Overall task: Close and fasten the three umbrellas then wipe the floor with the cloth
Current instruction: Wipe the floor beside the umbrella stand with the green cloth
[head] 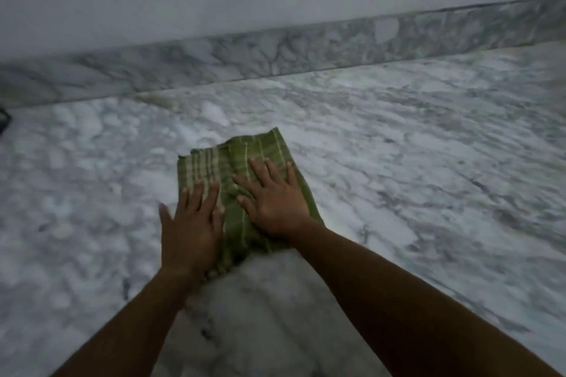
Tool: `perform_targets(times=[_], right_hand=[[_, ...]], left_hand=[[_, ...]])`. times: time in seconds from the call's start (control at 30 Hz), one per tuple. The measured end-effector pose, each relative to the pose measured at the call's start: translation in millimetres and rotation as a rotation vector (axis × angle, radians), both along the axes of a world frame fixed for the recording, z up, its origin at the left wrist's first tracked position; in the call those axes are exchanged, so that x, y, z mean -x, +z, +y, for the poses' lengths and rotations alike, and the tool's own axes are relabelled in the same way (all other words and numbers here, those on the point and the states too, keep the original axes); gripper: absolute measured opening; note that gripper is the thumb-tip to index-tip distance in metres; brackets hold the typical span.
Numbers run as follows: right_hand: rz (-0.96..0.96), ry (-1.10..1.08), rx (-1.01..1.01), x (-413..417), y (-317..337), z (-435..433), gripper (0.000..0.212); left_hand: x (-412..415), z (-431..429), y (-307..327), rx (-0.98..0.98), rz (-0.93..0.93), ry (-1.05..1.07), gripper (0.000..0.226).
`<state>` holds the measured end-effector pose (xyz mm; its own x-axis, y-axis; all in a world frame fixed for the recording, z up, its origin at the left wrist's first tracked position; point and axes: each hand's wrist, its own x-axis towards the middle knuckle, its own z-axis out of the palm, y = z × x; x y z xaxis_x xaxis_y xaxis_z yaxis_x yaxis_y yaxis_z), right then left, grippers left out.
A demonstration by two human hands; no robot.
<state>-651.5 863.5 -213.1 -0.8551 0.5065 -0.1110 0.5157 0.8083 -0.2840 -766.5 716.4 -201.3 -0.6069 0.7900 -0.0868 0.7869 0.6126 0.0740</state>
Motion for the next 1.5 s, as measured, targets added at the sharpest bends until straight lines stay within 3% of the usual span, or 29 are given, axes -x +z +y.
perform_targets(times=[0.13,0.23,0.4,0.5,0.53,0.63,0.73,0.83,0.9,0.97,1.0,1.07,1.13,1.17,1.2,1.3,1.4,1.5], right_hand=[[-0.120,0.185,0.228,-39,41,-90,0.048],[-0.279,-0.052,0.619,-51,120,-108,0.040],[-0.081,-0.201,0.788,-32,342,-86,0.044],[-0.025,-0.195,0.898,-26,504,-80,0.035],[-0.033,-0.146,0.902,-23,561,-82,0.043],[-0.142,0.154,0.839,-11,736,-101,0.094],[-0.234,0.543,0.459,-3,885,-144,0.120],[-0.202,0.809,-0.037,-1,997,-206,0.098],[-0.055,0.866,-0.064,-2,1063,-249,0.065],[0.117,0.843,0.162,-5,1127,-293,0.032],[0.160,0.825,0.320,-7,1159,-317,0.019],[0.207,0.836,0.504,-10,1215,-373,0.017],[0.235,0.882,0.522,-7,1257,-435,0.021],[0.230,0.905,0.506,-4,1272,-469,0.022],[0.223,0.928,0.493,-3,1285,-503,0.023],[0.213,0.957,0.452,-1,1313,-604,0.022],[0.218,0.994,0.500,2,1329,-698,0.013],[0.151,1.129,0.405,17,1344,-774,0.021]], left_hand=[[-62,-95,39,0.052,-0.280,0.127,0.052],[-79,-107,121,0.134,-0.422,0.167,0.040],[-53,-101,323,-0.238,-0.635,0.352,0.027],[-29,-115,469,-0.372,-0.720,0.344,0.030],[-21,-123,519,-0.415,-0.730,0.321,0.031],[1,-152,675,-0.481,-0.745,0.307,0.025],[15,-201,826,-0.459,-0.712,0.361,0.020],[0,-276,957,-0.395,-0.534,0.381,0.021],[-27,-335,1035,-0.344,-0.409,0.418,0.024],[-61,-396,1102,-0.342,-0.322,0.499,0.027],[-80,-428,1130,-0.380,-0.278,0.562,0.029],[-114,-486,1175,-0.524,-0.192,0.678,0.046],[-140,-536,1210,-0.806,-0.254,0.763,0.073],[-152,-558,1223,-0.906,-0.321,0.763,0.075],[-165,-580,1235,-0.940,-0.339,0.739,0.076],[-191,-648,1256,-0.818,-0.148,0.733,0.092],[-195,-727,1265,-0.767,-0.007,0.813,0.080],[-195,-811,1277,-0.745,0.088,0.919,0.053]])
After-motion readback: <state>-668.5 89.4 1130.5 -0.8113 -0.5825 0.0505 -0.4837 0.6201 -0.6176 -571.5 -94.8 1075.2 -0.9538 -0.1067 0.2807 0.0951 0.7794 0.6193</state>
